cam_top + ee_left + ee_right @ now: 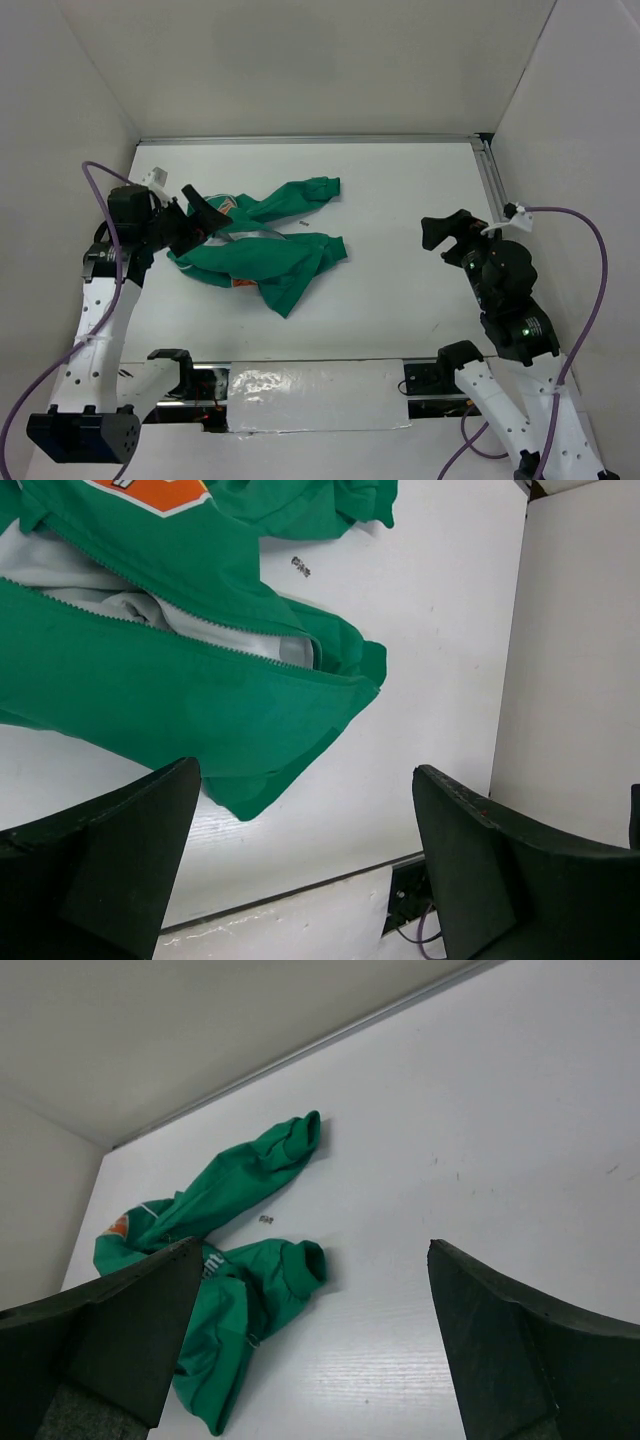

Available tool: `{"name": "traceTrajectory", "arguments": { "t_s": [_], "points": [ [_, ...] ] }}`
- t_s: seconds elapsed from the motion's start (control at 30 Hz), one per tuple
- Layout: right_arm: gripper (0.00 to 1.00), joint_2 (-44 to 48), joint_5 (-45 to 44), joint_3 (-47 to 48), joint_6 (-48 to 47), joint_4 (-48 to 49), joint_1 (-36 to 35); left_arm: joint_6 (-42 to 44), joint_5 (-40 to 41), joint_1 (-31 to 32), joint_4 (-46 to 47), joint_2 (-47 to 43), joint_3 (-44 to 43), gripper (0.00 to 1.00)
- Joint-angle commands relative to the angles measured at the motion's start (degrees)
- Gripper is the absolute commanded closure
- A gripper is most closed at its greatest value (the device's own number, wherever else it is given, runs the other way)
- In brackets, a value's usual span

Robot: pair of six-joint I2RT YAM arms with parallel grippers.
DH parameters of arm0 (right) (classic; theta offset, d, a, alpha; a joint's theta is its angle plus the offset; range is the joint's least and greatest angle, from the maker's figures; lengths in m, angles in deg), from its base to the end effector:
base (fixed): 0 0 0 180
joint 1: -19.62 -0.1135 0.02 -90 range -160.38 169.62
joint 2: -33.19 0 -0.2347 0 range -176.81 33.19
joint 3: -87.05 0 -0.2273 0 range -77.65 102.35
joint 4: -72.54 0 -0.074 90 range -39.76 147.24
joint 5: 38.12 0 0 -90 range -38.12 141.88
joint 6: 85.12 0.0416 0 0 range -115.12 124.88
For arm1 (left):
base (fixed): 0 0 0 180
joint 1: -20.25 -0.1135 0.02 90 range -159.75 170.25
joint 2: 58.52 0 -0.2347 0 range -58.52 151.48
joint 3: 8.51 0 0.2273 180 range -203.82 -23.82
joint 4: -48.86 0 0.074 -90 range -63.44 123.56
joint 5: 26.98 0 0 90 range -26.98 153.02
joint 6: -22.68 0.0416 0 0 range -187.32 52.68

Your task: Zip up the jacket

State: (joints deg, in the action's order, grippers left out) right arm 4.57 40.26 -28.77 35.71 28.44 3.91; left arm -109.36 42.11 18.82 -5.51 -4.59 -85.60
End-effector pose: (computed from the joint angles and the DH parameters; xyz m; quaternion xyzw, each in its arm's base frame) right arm 0.1104 0.0224 0.3411 0.1647 0.7387 0.1860 0.6266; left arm 0.1876 -0.0102 0.3341 -0.2345 0.8289 -0.3158 0.3978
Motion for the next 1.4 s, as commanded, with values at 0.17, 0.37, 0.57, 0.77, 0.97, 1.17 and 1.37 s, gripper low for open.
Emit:
{"name": "traceTrajectory", "arguments": {
  "t_s": [0.17,0.37,0.57,0.77,0.97,1.17,1.37],
  "points": [
    [0.0,-4.33,2.12,3.06,0.11,-0.47,-0.03,-0.14,3.5,0.91,-0.04,0.91,0.16,0.01],
    [0.0,-12.15,6.69,3.32,-2.0,6.72,-0.73,-6.91,4.83,0.03,0.3,6.26,2.53,0.01],
    [0.0,-33.72,8.98,9.64,-6.65,14.28,-9.59,-12.18,2.89,-4.45,-0.32,12.43,7.01,0.01],
    [0.0,-59.33,13.44,27.1,-7.01,14.92,-17.68,-13.06,1.48,-8.41,2.33,13.3,11.68,0.01],
    [0.0,-73.76,15.31,30.68,-4.03,13.58,-22.08,-12.45,1.48,-9.38,3.29,16.29,12.99,0.01],
    [0.0,-76.67,17.77,22.78,2.39,16.31,-24.54,-13.59,1.83,-7.54,13.13,22.35,18.18,0.01],
    [0.01,-68.25,13.55,7.23,5.99,20.61,-27.09,-11.05,1.32,0.72,20.87,32.36,12.93,0.01]
  ]
}}
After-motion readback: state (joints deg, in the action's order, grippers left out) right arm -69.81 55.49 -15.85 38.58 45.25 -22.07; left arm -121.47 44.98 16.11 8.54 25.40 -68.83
